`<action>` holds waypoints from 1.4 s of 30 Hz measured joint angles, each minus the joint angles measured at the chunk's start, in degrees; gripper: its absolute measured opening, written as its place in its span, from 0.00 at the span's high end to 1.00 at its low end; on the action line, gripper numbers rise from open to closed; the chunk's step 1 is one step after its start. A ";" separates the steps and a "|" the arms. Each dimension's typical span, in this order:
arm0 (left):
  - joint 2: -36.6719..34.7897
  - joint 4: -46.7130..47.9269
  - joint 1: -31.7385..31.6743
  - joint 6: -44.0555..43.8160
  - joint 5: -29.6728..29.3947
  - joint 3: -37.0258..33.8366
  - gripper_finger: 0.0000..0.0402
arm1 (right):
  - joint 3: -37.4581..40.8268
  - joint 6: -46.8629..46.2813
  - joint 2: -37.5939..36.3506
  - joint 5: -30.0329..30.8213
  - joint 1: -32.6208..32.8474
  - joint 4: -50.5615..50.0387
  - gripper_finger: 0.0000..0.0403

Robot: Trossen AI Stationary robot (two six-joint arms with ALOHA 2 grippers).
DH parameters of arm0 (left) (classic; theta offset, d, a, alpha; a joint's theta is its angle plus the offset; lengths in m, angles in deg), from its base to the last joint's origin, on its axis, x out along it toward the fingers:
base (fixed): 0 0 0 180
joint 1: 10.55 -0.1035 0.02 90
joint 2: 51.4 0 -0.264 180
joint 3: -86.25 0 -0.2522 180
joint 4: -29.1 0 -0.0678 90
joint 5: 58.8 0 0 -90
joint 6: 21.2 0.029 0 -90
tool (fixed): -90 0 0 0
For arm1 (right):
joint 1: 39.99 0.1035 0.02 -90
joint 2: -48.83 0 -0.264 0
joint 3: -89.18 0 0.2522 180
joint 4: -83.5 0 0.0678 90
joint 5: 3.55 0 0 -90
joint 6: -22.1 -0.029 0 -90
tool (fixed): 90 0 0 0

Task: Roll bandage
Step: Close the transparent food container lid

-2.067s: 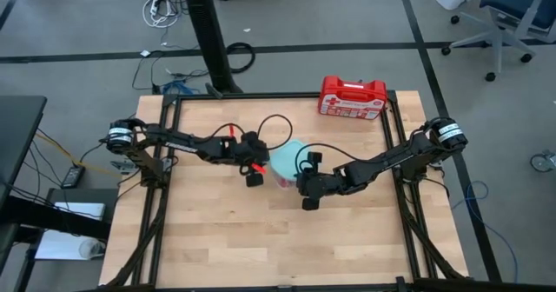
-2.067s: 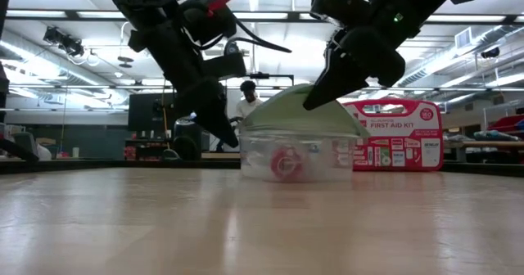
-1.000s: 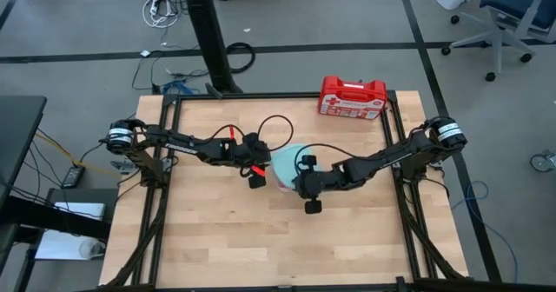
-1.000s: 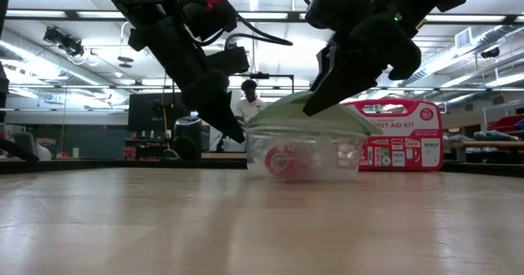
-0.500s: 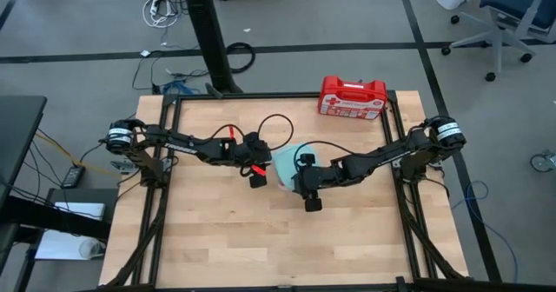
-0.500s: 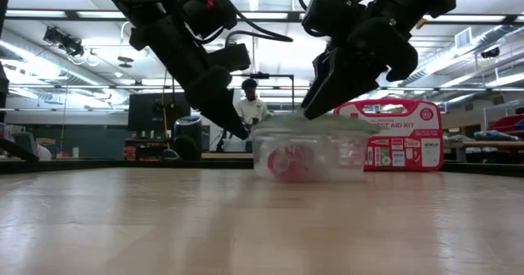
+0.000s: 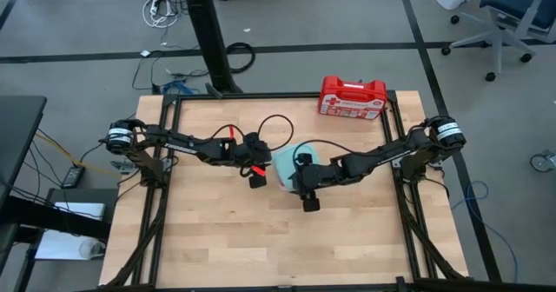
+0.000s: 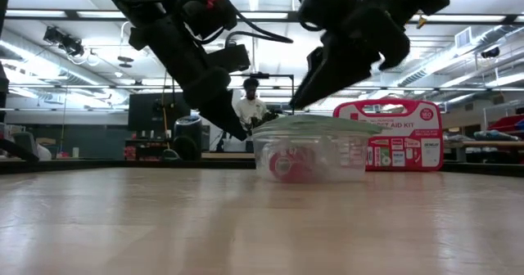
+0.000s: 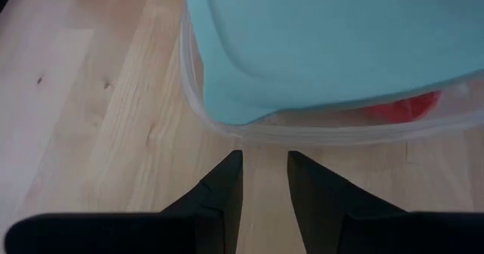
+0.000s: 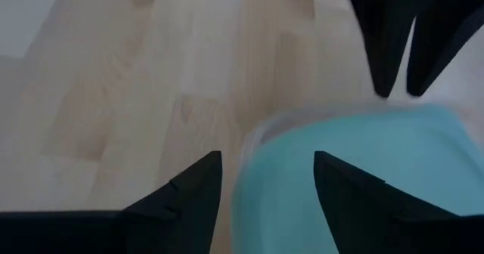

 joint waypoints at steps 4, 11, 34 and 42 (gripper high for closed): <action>0.00 0.18 0.00 0.02 0.00 0.00 0.72 | -1.47 -0.27 -0.13 0.01 0.03 -1.24 0.49; 0.00 1.66 0.00 -0.05 0.00 0.00 0.72 | -6.34 -5.42 -1.54 0.98 -0.11 -16.73 0.51; 0.00 2.14 0.00 -1.31 3.33 -0.06 0.72 | 1.74 -19.09 -4.60 7.21 -6.11 -37.80 0.55; 0.00 2.10 0.04 -1.91 4.07 -0.07 0.72 | 2.00 -15.72 -4.79 4.00 -6.12 -30.00 0.57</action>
